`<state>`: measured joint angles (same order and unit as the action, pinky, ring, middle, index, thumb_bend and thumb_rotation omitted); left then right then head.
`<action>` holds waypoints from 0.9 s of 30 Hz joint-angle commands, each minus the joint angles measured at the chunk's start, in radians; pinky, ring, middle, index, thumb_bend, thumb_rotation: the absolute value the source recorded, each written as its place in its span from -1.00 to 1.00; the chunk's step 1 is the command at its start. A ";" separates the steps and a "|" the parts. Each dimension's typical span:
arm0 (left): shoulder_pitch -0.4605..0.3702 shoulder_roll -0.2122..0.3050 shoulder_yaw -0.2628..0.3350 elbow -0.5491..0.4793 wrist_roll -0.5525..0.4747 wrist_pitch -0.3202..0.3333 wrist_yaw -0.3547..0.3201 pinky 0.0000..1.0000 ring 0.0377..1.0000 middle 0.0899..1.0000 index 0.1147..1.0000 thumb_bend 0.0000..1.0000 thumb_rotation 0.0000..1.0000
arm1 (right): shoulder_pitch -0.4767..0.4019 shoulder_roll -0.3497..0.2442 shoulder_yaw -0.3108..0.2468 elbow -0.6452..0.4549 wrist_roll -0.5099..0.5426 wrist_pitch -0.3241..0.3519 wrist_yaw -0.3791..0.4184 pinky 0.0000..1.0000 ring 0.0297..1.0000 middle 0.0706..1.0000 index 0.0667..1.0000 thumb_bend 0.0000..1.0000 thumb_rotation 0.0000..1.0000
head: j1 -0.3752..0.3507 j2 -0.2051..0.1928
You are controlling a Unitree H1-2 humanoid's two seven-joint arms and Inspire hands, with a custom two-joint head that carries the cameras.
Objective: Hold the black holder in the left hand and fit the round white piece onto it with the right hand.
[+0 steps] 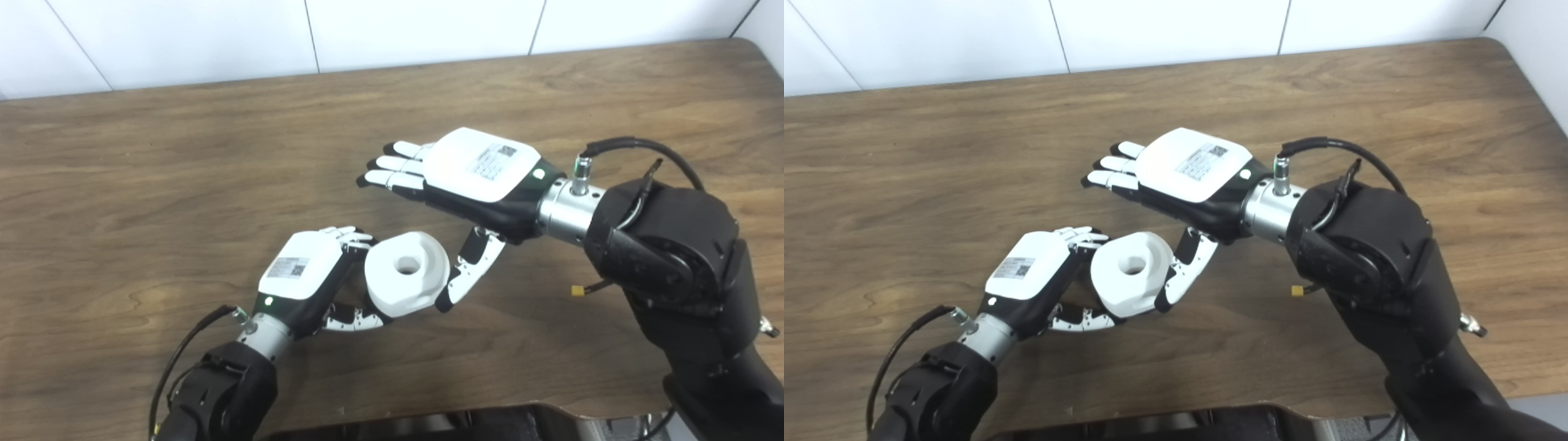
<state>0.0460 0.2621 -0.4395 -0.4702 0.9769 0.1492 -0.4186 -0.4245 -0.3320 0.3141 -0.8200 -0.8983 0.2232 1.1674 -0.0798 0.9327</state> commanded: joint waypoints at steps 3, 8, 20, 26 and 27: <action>0.024 -0.001 -0.012 -0.002 0.030 0.025 -0.080 0.64 0.71 0.63 0.64 0.77 -0.55 | -0.037 -0.019 -0.017 0.000 0.015 0.010 0.020 0.77 0.97 0.92 0.90 1.00 -0.04 | 0.001 0.001; 0.026 -0.010 -0.004 -0.010 0.033 0.028 -0.099 0.63 0.73 0.70 0.79 0.88 -0.46 | -0.039 -0.020 -0.021 0.015 0.014 0.015 0.008 0.78 0.96 0.90 0.88 1.00 -0.05 | 0.001 0.001; 0.011 0.007 0.022 -0.058 0.004 0.055 -0.200 0.70 0.80 0.80 0.96 1.00 -0.38 | -0.046 -0.028 -0.019 0.037 0.011 0.012 0.010 0.80 0.98 0.91 0.88 1.00 -0.06 | 0.017 0.001; 0.007 0.040 0.075 -0.096 -0.038 0.065 -0.239 0.69 0.80 0.79 0.91 1.00 -0.31 | -0.046 -0.035 -0.022 0.049 0.020 0.003 -0.004 0.78 0.96 0.90 0.87 1.00 -0.05 | 0.029 -0.003; 0.008 0.048 0.088 -0.101 -0.048 0.063 -0.237 0.67 0.79 0.78 0.89 1.00 -0.32 | -0.045 -0.038 -0.023 0.051 0.022 0.004 -0.005 0.78 0.97 0.90 0.87 1.00 -0.05 | 0.033 -0.004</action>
<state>0.0373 0.2818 -0.3672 -0.5680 0.9356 0.1878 -0.6169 -0.4346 -0.3560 0.3083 -0.7564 -0.8863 0.2225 1.1615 -0.0461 0.9281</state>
